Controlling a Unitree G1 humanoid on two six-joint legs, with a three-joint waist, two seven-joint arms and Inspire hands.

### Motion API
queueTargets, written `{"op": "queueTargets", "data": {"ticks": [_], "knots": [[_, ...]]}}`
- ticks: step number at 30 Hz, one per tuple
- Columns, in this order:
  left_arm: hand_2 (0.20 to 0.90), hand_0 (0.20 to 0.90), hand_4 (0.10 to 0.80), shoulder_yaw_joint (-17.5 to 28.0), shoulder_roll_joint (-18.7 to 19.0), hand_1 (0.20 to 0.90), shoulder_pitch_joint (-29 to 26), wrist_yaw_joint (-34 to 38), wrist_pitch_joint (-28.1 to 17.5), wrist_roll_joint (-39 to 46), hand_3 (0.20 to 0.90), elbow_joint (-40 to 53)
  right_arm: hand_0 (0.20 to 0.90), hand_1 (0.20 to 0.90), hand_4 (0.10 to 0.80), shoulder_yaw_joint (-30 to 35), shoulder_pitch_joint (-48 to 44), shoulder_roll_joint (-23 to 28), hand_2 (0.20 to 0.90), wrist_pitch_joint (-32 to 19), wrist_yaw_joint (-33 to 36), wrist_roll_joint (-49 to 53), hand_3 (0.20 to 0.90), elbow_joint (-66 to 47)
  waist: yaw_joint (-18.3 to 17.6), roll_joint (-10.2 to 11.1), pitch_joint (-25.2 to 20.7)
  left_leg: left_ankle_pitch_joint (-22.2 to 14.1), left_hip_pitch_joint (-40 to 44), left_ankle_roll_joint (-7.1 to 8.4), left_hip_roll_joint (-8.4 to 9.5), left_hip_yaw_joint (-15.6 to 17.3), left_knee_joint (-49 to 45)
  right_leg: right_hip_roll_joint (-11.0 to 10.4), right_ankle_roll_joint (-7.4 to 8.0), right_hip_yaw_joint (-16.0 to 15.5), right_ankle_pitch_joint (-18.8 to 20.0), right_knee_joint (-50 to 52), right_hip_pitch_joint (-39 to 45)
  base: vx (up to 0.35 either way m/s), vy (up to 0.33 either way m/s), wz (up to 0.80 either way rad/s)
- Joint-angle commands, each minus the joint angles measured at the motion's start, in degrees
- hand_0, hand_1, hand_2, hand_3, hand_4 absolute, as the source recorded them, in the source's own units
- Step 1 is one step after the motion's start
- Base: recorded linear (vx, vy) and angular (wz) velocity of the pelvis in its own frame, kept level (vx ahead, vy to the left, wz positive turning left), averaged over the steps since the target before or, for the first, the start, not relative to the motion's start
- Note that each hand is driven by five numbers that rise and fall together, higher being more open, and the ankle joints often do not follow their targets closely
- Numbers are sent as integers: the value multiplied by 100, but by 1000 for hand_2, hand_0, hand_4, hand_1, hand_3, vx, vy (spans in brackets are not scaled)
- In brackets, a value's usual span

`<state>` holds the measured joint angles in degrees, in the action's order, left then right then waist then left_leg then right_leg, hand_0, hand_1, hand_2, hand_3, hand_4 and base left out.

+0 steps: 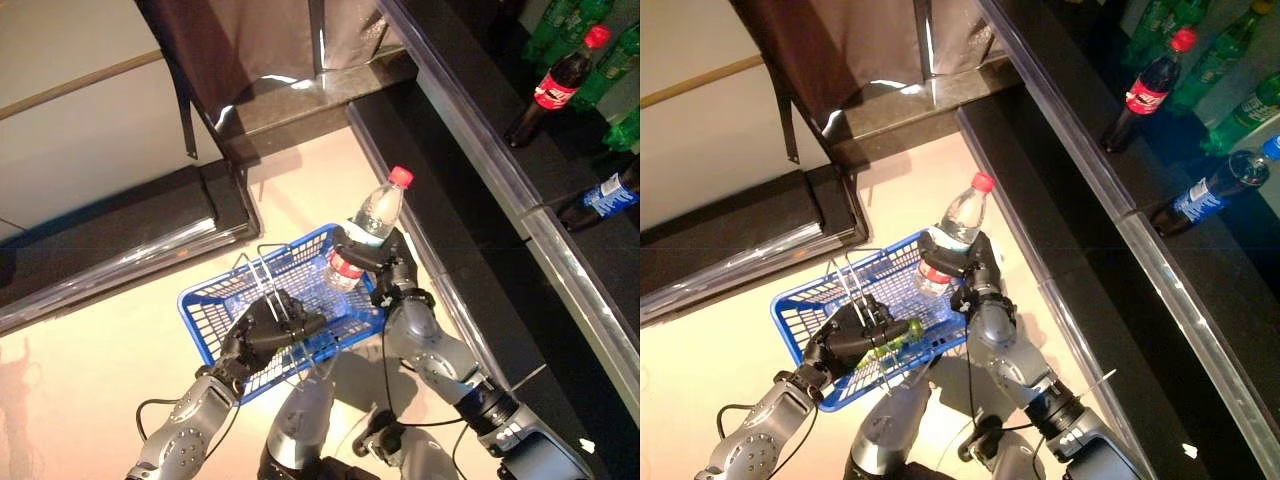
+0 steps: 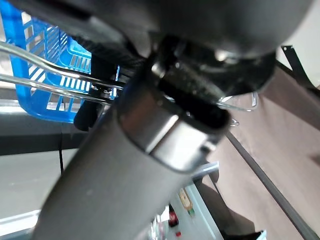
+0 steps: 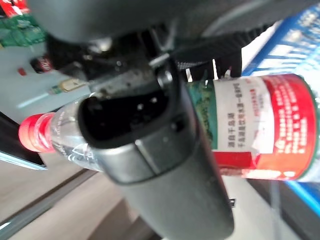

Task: Pick up the drink and place into the basket.

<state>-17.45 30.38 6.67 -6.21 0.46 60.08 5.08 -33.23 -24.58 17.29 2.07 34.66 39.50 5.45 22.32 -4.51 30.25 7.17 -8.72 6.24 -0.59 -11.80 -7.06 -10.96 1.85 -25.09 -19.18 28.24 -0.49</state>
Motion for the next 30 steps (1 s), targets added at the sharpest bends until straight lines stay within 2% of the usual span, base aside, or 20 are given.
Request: {"op": "queueTargets", "data": {"ticks": [1,6,7,9,13,14,17,22,30], "knots": [[300,300,100,-61,-156,300,-730,-1083,-726,316,200,1833,300,300,100,-204,-872,-429,300,-738,2,-285,200,-385,-53,78,-887,-316,-71,-119,328,-254,-577,394,-225,-149,1025,-1026,378,0,0,0],[300,300,100,166,-147,300,-719,-1249,-790,666,200,1950,300,300,100,-197,-787,-589,300,-715,119,-356,200,264,63,42,-895,-323,-117,-125,388,-322,-556,368,-221,-230,1031,-1040,369,12,-9,3],[300,300,100,200,-151,300,-704,-1290,-804,689,200,1965,300,300,100,-204,-774,-606,300,-709,120,-343,200,292,78,79,-883,-465,-58,-107,386,-307,-568,366,-190,-160,901,-1002,402,58,-52,10],[300,300,100,311,-157,300,-682,-1489,-821,795,200,2096,300,300,100,-188,-760,-702,300,-736,119,-379,200,476,135,75,-847,-495,-64,-111,405,-343,-557,352,-191,-187,890,-982,388,18,-31,13],[300,300,100,445,-176,300,-749,-1752,-583,1174,200,2346,300,300,100,-198,-723,-919,300,-781,99,-414,200,832,230,66,-808,-504,-78,-123,439,-432,-526,334,-183,-244,894,-957,382,-5,-3,4],[300,300,100,452,-207,300,-786,-1826,-666,1091,200,2382,300,300,100,-224,-729,-986,300,-777,125,-423,200,902,248,68,-800,-507,-72,-132,446,-449,-510,332,-180,-260,891,-951,381,15,-12,7],[300,300,100,429,-220,300,-952,-1985,-746,968,200,2555,300,300,100,-299,-789,-1152,300,-765,137,-321,200,1237,318,100,-797,-498,-73,-141,463,-522,-467,333,-178,-290,889,-947,364,18,-13,20],[300,300,100,323,-316,300,-1160,-1900,-339,1285,200,2743,300,300,100,-455,-840,-1370,300,-771,66,-286,200,1646,376,154,-778,-468,-82,-165,474,-584,-383,358,-161,-297,913,-976,331,7,-4,5],[300,300,100,10,-476,300,-1379,-1753,-48,1189,200,2762,300,300,100,-663,-1105,-1591,300,-666,1,-530,200,1846,411,204,-753,-412,-84,-192,484,-657,-257,372,-131,-302,1001,-1085,294,-3,-11,7]]}}
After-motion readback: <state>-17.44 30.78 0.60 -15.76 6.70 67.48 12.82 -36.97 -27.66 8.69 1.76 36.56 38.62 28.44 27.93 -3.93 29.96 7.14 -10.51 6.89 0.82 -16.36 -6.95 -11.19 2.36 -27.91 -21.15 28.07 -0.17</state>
